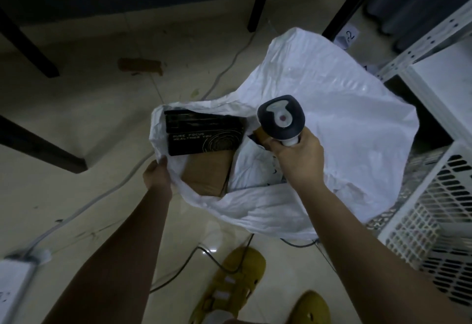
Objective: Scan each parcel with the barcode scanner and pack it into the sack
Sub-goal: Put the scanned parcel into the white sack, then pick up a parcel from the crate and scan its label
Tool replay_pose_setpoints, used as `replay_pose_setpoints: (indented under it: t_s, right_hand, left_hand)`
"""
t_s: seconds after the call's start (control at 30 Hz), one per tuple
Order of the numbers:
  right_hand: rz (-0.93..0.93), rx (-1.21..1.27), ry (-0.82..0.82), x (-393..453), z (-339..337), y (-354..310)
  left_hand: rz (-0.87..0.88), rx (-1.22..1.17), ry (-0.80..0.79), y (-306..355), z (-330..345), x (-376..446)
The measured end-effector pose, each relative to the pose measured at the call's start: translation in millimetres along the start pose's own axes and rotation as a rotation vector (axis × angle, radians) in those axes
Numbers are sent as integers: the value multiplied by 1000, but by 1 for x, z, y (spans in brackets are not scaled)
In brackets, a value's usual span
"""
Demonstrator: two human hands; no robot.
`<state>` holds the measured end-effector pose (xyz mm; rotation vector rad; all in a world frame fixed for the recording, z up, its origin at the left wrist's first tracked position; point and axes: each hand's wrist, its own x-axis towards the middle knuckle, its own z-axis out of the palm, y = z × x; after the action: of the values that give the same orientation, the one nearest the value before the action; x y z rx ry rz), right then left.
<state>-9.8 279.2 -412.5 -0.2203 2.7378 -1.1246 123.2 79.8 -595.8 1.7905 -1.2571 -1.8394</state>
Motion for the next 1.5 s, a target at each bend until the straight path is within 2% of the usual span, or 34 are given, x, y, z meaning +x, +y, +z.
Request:
replay_pose_setpoints:
  t_s: [0.17, 0.33, 0.53, 0.63, 0.8, 0.93, 1.03, 1.13, 1.3, 1.4, 1.5]
  right_hand:
    - [3, 4, 49, -12, -19, -16]
    - [-3, 76, 177, -21, -67, -45]
    - [15, 196, 324, -25, -149, -92]
    - [-29, 283, 383, -21, -204, -124]
    - [-90, 432, 634, -20, -316, -165]
    - [14, 434, 692, -34, -356, -127]
    - [123, 393, 660, -53, -356, -87]
    - [200, 429, 641, -74, -352, -60]
    - [214, 423, 604, -95, -352, -33]
    - [204, 417, 600, -106, -357, -30]
    - [200, 438, 598, -121, -362, -29]
  left_hand:
    - [232, -321, -393, 45, -7, -37]
    - [302, -346, -604, 125, 4, -105]
    - [402, -313, -700, 206, 40, -214]
    - [492, -344, -813, 261, 63, -282]
    - [695, -319, -881, 348, 91, -370]
    - [815, 10, -701, 336, 82, -381]
    - [765, 220, -539, 300, 62, -368]
    - [709, 249, -433, 274, 44, -358]
    - [721, 264, -381, 249, 23, -360]
    - [802, 293, -281, 243, 19, -374]
    - [963, 394, -168, 235, 18, -401]
